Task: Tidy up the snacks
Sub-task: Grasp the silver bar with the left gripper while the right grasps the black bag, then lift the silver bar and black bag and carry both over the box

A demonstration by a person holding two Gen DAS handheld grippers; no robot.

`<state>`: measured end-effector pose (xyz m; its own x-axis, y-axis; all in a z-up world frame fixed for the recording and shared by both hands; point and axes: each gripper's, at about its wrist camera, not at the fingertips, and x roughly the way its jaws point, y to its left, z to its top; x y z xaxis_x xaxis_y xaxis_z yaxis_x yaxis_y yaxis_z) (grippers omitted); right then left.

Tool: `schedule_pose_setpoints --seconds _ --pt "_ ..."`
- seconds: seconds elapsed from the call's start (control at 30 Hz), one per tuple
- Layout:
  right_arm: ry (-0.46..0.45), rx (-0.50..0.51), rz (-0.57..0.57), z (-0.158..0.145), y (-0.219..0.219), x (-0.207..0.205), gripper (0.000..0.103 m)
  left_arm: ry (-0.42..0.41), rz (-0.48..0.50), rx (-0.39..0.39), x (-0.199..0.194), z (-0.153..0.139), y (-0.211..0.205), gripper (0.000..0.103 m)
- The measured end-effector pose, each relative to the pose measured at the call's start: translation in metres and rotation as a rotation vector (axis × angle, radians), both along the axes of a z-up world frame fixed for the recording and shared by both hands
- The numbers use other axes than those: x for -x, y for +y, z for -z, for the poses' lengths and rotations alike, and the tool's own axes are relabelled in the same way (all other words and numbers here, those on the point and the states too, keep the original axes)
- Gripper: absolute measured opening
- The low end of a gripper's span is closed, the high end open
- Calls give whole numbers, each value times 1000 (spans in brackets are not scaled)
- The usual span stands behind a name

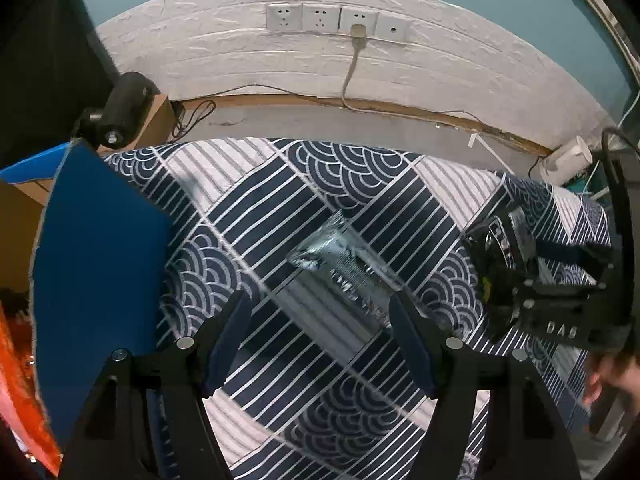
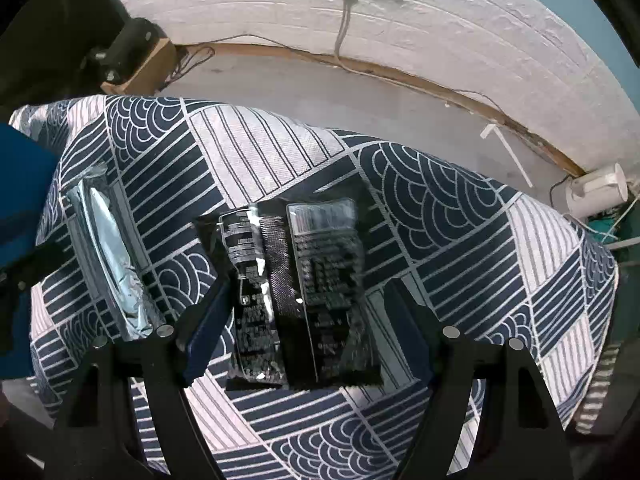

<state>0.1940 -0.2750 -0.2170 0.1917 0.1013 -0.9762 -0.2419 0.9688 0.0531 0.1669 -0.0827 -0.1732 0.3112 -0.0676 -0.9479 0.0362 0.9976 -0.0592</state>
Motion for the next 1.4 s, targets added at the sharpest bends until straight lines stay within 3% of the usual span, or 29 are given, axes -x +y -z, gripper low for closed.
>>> schedule_pose_setpoints --seconds 0.13,0.27,0.37,0.53,0.63,0.67,0.87,1.4 --pt "6 -10 -10 7 3 0 76 34 -14 25 -7 9 -8 74" --pt "-17 55 -36 12 11 4 77 73 -38 41 -13 24 -14 74" --pt "-29 77 -36 9 13 7 64 99 -53 66 -18 34 -14 76" --pt "-26 84 -24 7 8 12 59 67 -32 64 -17 35 -24 78" --pt "-21 74 -3 8 2 14 59 48 -16 29 -15 34 -28 61" --pt "-17 68 8 8 0 16 59 45 2 34 -14 34 -29 50" --pt "-10 51 39 1 -9 23 59 57 15 88 -5 32 -25 33" --pt "-64 54 -9 -55 3 57 59 -36 155 12 41 -17 -22 29"
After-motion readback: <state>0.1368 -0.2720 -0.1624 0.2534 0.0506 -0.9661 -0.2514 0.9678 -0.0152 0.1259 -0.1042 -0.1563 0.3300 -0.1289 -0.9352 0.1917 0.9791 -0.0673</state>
